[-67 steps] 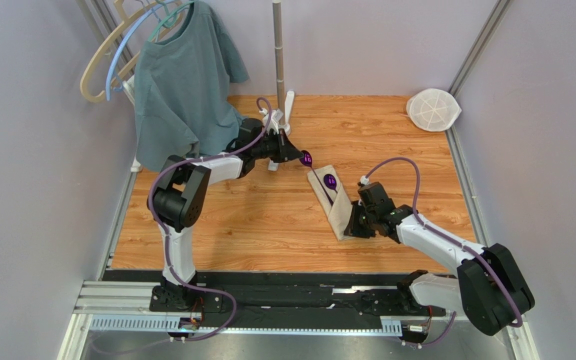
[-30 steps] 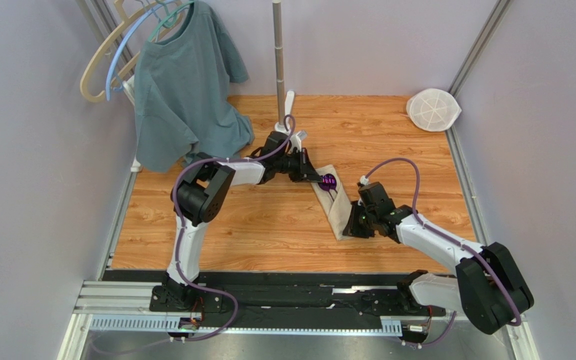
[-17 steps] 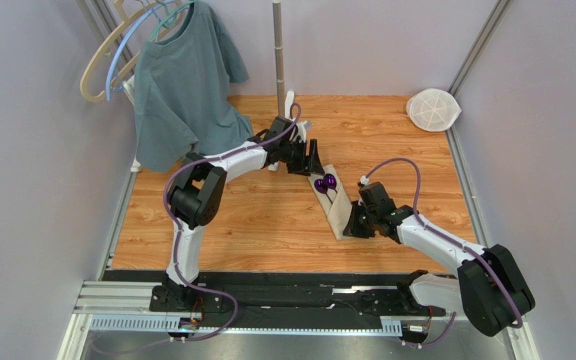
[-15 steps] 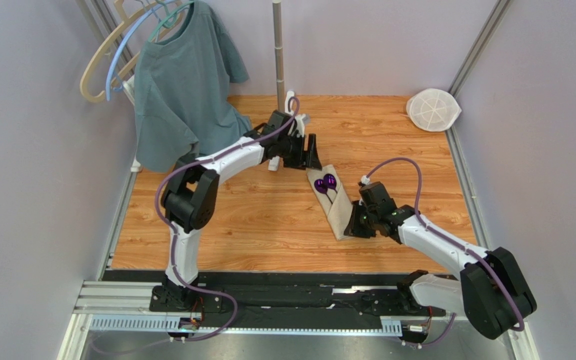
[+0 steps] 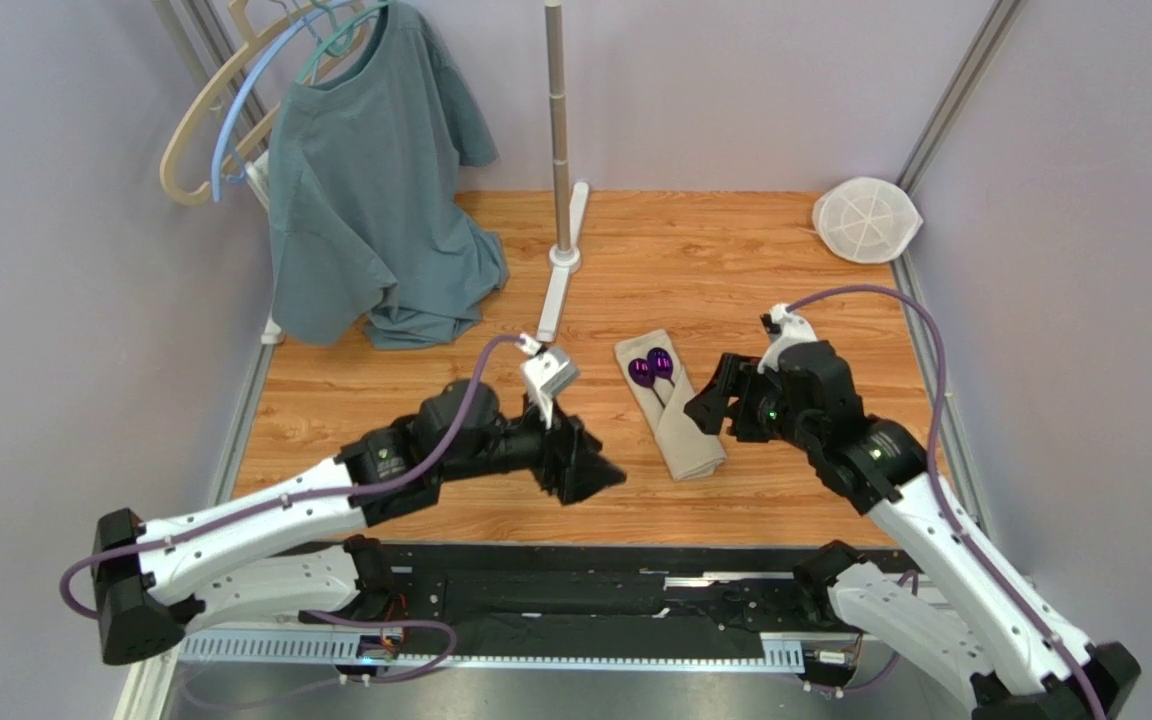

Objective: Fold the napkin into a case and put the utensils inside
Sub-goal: Reset both arms

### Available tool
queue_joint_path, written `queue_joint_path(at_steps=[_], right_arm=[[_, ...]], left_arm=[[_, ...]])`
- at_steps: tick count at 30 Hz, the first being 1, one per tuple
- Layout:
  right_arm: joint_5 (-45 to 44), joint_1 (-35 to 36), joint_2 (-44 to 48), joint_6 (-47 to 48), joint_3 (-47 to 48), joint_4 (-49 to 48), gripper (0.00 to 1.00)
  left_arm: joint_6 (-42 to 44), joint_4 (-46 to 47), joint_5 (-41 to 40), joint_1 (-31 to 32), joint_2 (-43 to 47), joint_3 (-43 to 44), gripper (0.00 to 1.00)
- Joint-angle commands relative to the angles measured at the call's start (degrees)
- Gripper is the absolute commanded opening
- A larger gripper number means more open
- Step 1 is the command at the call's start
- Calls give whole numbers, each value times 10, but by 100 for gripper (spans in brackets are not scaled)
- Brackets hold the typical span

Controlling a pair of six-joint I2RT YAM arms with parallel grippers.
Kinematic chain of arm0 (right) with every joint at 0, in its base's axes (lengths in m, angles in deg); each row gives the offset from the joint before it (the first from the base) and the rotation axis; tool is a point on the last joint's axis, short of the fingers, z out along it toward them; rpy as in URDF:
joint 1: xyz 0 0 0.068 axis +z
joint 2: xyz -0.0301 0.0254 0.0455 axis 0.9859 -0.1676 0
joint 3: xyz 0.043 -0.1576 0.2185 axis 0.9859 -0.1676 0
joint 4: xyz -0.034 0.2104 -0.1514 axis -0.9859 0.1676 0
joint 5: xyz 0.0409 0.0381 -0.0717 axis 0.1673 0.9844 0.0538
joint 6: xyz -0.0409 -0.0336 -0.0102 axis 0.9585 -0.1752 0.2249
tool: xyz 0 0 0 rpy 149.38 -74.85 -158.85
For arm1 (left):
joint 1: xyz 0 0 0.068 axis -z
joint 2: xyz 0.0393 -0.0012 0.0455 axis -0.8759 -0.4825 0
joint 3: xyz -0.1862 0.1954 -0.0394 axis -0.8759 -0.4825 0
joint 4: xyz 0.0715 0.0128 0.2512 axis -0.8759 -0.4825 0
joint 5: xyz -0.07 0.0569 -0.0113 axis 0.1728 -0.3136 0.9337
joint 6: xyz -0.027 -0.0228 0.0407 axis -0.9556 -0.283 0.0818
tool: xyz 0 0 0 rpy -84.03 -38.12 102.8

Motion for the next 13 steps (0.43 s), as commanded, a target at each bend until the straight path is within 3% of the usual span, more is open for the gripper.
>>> queue_joint_path(at_steps=[1, 4, 5, 8, 13], right_arm=[[18, 5, 111, -1, -22, -7, 72], [18, 5, 217, -20, -61, -26, 79], [12, 5, 241, -28, -72, -29, 87], [8, 5, 321, -75, -118, -38, 98], [22, 5, 387, -120, -164, -64, 100]], left_arm=[[-55, 126, -33, 37, 121, -111, 73], [-32, 100, -39, 42, 219, -129, 73], [-29, 99, -44, 42, 244, -136, 74], [-33, 110, -62, 43, 331, -174, 75], [-49, 124, -63, 43, 389, -210, 75]])
